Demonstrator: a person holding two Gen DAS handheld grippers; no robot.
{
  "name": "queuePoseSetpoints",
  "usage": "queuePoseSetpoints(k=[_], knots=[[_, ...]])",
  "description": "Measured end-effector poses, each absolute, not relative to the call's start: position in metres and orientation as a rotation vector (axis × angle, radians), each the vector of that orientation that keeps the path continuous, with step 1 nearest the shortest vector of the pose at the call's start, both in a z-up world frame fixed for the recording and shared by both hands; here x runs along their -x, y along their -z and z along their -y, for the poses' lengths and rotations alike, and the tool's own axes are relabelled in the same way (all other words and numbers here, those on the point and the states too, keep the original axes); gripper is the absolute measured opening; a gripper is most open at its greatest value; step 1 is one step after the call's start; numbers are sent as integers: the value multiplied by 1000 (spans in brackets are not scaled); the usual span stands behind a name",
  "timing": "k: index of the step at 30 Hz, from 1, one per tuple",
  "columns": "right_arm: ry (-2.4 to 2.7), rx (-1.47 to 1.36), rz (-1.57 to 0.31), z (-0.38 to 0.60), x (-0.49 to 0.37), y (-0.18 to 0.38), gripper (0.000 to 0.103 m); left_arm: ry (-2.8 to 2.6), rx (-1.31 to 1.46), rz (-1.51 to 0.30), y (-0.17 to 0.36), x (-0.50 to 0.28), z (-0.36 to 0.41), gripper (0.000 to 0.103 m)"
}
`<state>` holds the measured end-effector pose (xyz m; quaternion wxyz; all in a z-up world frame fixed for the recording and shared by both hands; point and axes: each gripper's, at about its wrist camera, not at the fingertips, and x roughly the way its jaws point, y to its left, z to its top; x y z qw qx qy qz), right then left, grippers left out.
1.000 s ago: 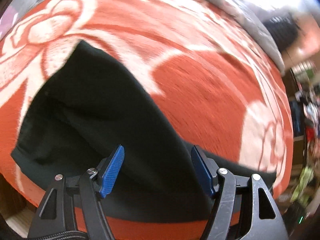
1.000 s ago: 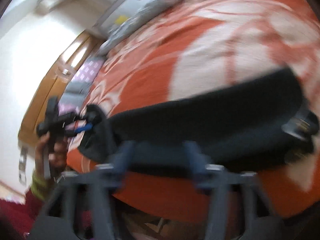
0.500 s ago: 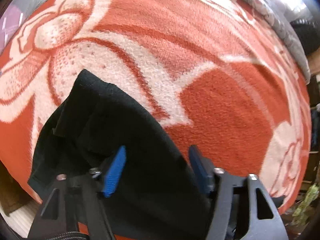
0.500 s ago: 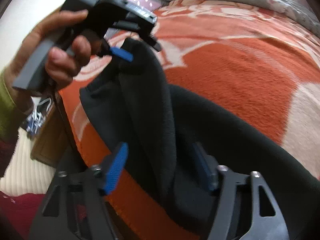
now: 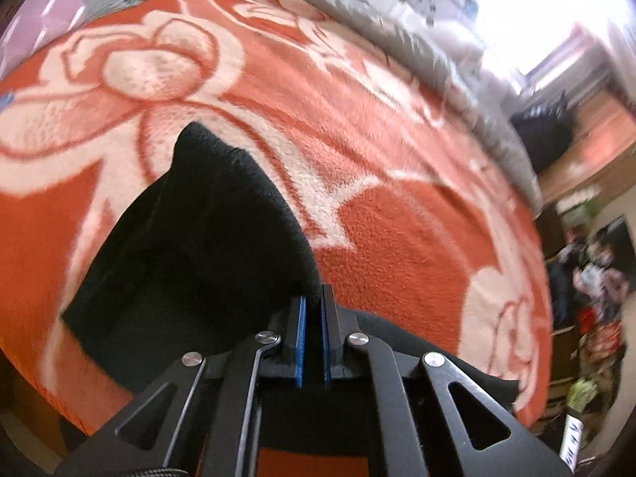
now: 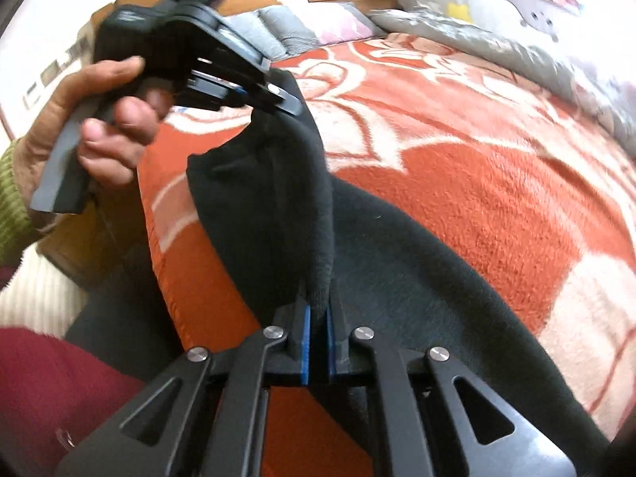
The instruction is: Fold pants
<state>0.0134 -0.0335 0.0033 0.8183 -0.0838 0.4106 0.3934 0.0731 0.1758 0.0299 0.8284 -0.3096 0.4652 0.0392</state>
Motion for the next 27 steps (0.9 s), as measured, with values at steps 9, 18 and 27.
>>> queuePoseSetpoints(k=[9, 18, 27], knots=[[-867, 278, -900, 27, -1, 5, 7, -95, 764, -932, -4, -2, -197, 4], [-876, 359, -915, 19, 3, 6, 7, -110, 823, -964, 33, 27, -208, 4], [-879, 376, -969, 14, 1, 14, 8, -109, 850, -1005, 56, 39, -210, 5]])
